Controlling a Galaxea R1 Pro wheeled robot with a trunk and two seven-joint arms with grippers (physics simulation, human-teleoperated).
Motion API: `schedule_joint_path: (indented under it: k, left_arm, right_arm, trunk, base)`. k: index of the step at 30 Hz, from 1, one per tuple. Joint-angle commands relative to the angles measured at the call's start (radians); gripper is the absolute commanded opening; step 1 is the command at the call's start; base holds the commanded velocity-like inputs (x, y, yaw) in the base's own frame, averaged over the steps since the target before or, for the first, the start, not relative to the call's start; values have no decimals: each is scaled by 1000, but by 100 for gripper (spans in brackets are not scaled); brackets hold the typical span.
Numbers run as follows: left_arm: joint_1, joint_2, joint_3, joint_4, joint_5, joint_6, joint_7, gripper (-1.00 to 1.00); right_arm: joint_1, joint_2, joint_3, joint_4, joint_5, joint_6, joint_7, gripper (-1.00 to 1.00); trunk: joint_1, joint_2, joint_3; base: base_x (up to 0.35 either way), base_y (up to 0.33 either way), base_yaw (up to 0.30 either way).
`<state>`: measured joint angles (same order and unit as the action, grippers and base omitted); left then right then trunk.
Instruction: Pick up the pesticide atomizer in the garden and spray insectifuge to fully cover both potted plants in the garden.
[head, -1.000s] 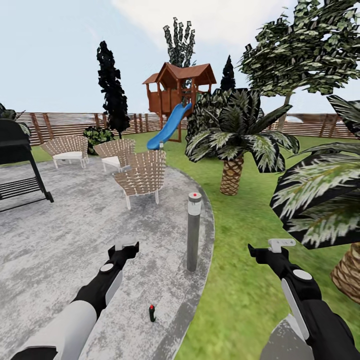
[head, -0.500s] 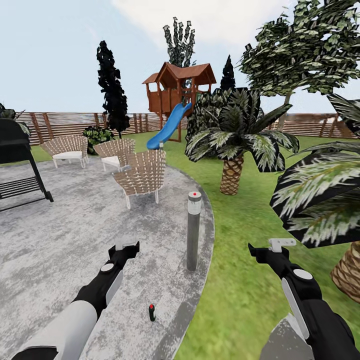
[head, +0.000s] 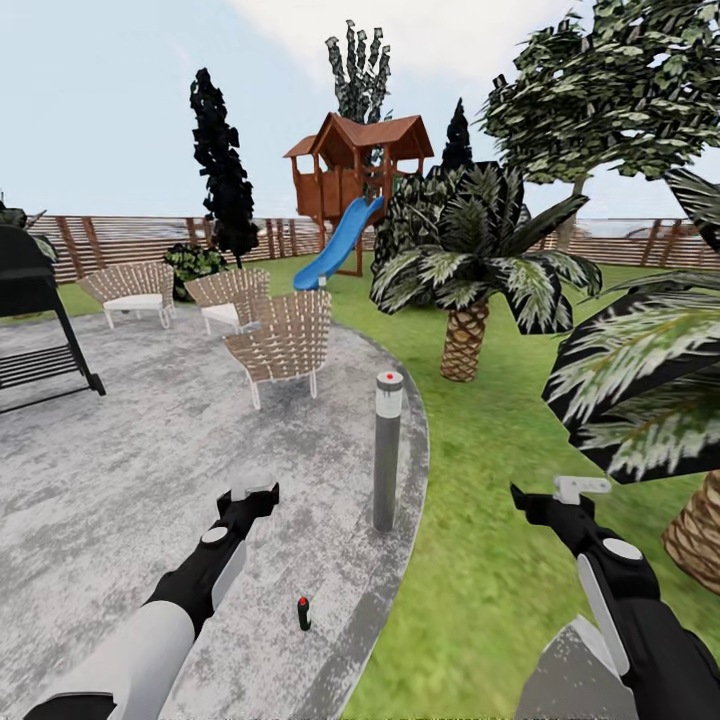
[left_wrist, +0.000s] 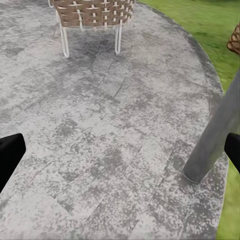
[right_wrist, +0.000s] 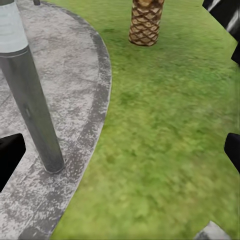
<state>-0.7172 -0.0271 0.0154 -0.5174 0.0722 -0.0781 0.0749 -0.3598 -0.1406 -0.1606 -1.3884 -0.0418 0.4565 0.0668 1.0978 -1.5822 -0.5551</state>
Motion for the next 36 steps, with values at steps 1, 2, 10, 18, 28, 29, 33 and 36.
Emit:
schedule_joint_path:
  k: [1, 2, 10, 18, 28, 29, 33, 36]
  left_arm:
    - [-1, -1, 1, 1, 8, -3, 0, 100]
    - [-1, -1, 1, 1, 8, -3, 0, 100]
    - [-1, -1, 0, 0, 8, -3, 0, 100]
    - [-1, 0, 0, 1, 8, -3, 0, 100]
    - [-1, 5, 0, 1, 8, -3, 0, 100]
    - [-1, 5, 0, 0, 8, -3, 0, 100]
    - [-1, 3, 0, 0, 8, -3, 0, 100]
    - [-1, 1, 0, 0, 8, -3, 0, 100]
  right_arm:
    - [-1, 0, -3, -1, -4, 5, 4, 100]
    - [-1, 0, -4, -1, -4, 5, 4, 100]
    - [-1, 0, -6, -1, -4, 5, 4, 100]
    - [-1, 0, -7, -1, -5, 5, 4, 100]
    - [11, 2, -1, -41, 2, 13, 4, 100]
    - [15, 2, -2, -47, 3, 16, 4, 100]
    - [24, 0, -6, -76, 2, 58, 4, 100]
    - [25, 0, -7, -79, 1, 66, 4, 100]
  trunk:
    - [4, -8, -6]
    - [8, -15, -11]
    - [38, -71, -48]
    - [69, -127, -86]
    - [107, -197, -131]
    - [111, -204, -134]
    - [127, -232, -149]
    - [138, -253, -161]
  base:
    - [0, 0, 0]
    - [0, 0, 0]
    - [0, 0, 0]
    - [0, 0, 0]
    - [0, 0, 0]
    - [0, 0, 0]
    - [0, 0, 0]
    - [0, 0, 0]
